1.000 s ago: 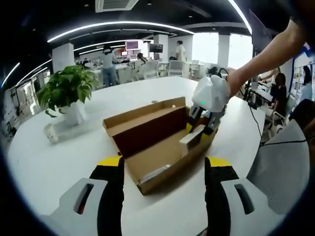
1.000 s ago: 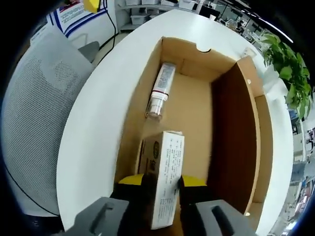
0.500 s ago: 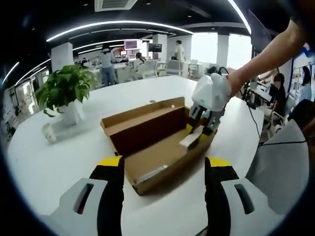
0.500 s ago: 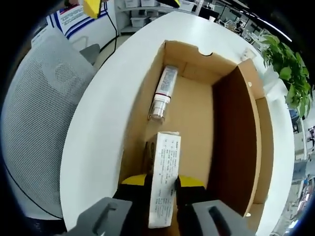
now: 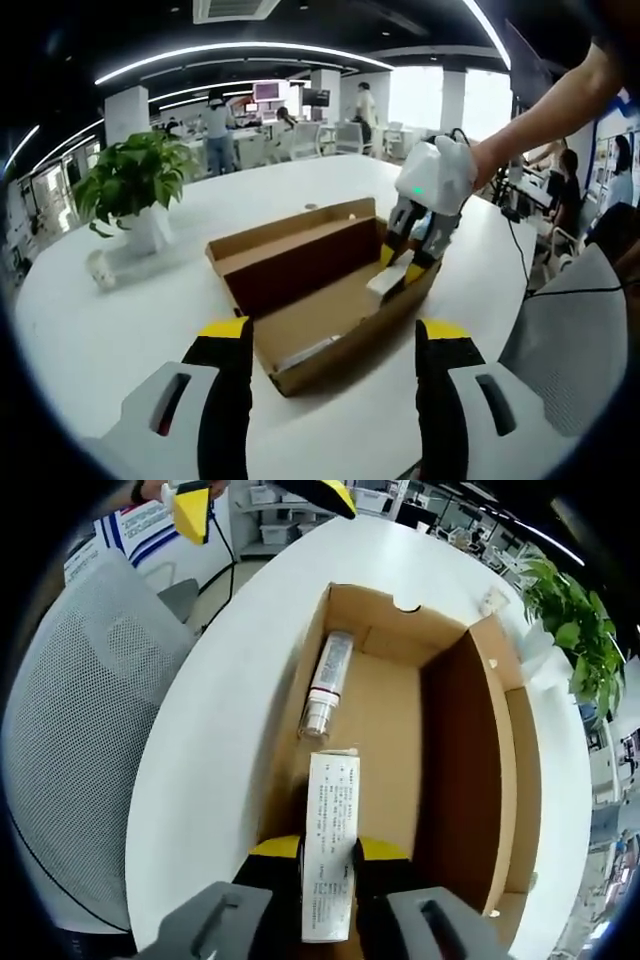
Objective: Operate the shoe box by opening the lid, removing the specified soft item, and placing it in the target area until the item is outside and the box remains undamaged.
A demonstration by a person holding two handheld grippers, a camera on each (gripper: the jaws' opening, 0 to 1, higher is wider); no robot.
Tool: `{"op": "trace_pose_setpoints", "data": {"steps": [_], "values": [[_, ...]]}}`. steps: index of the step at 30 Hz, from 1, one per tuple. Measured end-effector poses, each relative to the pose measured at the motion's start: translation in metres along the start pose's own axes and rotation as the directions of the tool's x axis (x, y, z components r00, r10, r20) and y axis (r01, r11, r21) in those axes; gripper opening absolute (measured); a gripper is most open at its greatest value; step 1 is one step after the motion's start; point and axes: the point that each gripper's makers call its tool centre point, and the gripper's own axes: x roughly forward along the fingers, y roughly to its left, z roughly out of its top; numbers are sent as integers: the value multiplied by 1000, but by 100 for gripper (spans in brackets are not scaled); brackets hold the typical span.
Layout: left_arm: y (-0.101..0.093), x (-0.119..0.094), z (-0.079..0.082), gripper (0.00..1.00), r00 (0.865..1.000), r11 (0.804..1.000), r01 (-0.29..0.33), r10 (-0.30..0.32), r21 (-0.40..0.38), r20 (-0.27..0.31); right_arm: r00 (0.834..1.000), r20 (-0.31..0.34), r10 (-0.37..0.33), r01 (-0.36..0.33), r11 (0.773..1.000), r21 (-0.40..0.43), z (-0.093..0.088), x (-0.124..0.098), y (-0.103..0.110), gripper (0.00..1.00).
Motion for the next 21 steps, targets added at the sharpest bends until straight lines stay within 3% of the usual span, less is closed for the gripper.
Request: {"op": "trace_pose_setpoints", "data": {"steps": [5, 21], "values": [[1, 0, 2, 66, 1000, 1000, -2, 2, -2, 5, 1000, 0, -14, 14, 1000, -17, 1, -10, 0, 15], [-14, 8, 0, 66, 999, 999, 35, -35, 11, -9, 993, 47, -105, 108, 992, -62, 18, -72, -6, 15]]}}
